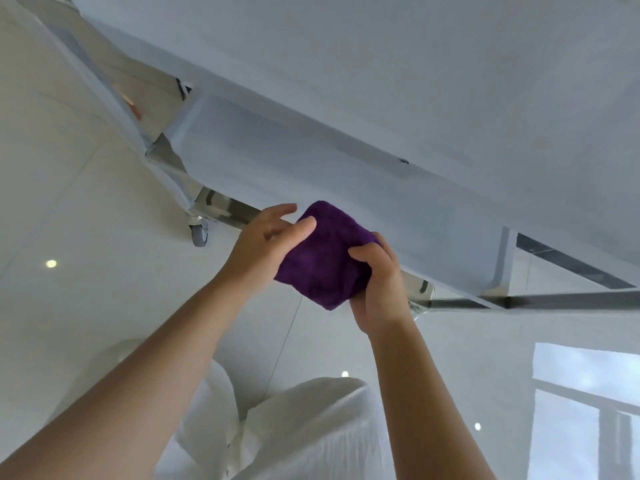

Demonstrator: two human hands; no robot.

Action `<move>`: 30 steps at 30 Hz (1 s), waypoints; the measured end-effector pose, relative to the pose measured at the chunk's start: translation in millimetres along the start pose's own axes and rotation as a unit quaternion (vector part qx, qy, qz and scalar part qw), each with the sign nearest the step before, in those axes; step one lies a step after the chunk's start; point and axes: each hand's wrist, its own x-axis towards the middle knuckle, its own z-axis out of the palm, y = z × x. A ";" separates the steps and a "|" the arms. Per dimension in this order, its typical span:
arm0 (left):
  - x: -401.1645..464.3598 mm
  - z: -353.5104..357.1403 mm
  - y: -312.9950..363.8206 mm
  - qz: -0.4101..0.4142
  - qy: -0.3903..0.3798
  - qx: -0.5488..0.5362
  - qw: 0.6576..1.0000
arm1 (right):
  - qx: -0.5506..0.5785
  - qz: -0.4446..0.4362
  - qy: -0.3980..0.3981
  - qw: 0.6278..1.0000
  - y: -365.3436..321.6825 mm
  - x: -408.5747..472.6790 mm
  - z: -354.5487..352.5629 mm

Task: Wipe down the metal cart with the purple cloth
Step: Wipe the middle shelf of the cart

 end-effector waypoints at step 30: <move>123.1 -162.0 -31.1 0.120 0.000 0.014 0.993 | -0.366 -0.224 0.027 0.903 38.2 140.5 66.7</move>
